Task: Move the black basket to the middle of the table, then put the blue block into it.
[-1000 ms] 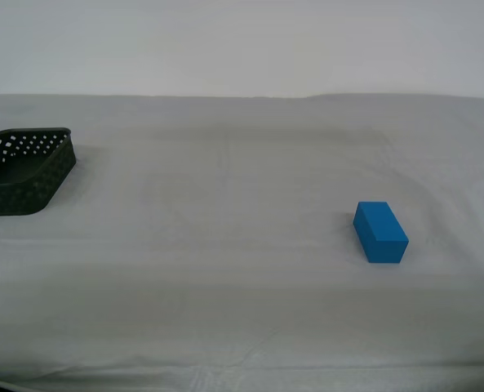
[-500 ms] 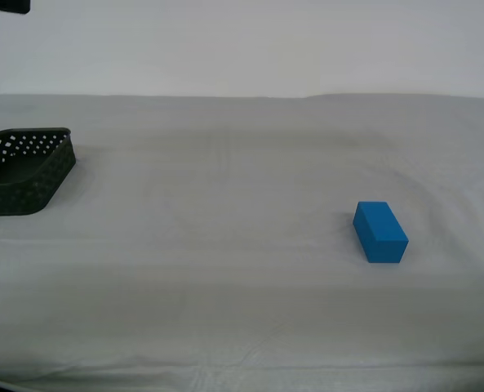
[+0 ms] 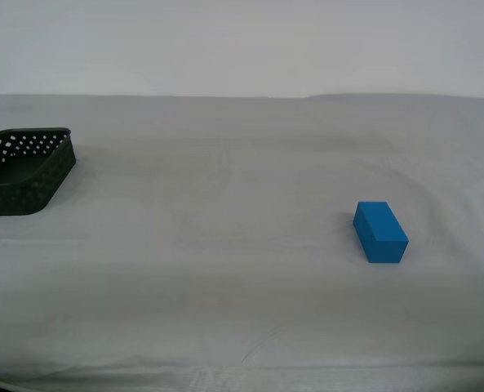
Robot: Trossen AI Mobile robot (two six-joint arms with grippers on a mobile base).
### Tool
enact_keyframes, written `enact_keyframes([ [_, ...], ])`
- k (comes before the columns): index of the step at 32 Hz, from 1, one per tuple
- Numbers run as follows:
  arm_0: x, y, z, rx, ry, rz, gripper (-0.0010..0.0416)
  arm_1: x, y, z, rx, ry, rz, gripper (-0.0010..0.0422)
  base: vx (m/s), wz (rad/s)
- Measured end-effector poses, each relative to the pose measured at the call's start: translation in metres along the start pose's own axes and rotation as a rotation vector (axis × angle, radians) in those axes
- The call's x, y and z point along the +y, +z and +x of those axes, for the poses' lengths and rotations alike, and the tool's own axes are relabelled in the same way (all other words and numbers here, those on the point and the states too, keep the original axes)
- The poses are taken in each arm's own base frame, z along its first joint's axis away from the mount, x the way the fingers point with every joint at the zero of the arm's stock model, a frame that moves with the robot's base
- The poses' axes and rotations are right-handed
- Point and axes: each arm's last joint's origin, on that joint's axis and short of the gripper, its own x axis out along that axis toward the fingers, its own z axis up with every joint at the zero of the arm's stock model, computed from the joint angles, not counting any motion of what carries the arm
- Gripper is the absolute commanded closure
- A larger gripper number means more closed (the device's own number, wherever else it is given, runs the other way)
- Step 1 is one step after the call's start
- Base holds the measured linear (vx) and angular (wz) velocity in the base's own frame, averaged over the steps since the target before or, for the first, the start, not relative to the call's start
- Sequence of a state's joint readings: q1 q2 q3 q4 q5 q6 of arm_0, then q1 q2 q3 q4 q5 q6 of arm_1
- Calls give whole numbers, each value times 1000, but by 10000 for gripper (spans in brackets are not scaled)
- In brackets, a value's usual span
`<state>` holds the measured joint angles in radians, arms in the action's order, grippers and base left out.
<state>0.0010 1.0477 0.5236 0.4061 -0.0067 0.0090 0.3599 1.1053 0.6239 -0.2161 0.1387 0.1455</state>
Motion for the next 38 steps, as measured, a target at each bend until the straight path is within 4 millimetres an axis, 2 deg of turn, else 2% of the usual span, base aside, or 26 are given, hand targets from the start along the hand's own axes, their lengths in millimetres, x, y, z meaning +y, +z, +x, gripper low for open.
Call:
enact_keyframes([
  [7, 0, 0, 0, 1, 0, 33, 406, 4, -24, 54, 266, -78, 22, 412, 0, 0],
  [12, 0, 0, 0, 2, 0, 33, 406, 16, -21, 84, 362, 45, 91, 405, 0, 0],
  [16, 0, 0, 0, 4, 1, 33, 406, 25, -9, 100, 407, 7, 65, 360, 0, 0],
  [18, 0, -1, 0, 8, 1, 33, 405, 33, -8, 110, 458, 12, 25, 311, 0, 0],
  [23, 0, -2, 0, 26, 2, 33, 405, 40, -11, 126, 521, -20, -24, 214, 0, 0],
  [28, 0, -3, 0, 27, 1, 33, 405, 40, -21, 139, 547, -31, -25, 167, 0, 0],
  [34, 1, -3, 0, 27, 2, 33, 406, 40, -37, 156, 605, -35, -33, 181, 0, 0],
  [38, 0, -3, 0, 27, 1, 34, 405, 41, -44, 166, 625, -40, -36, 218, 0, 0],
])
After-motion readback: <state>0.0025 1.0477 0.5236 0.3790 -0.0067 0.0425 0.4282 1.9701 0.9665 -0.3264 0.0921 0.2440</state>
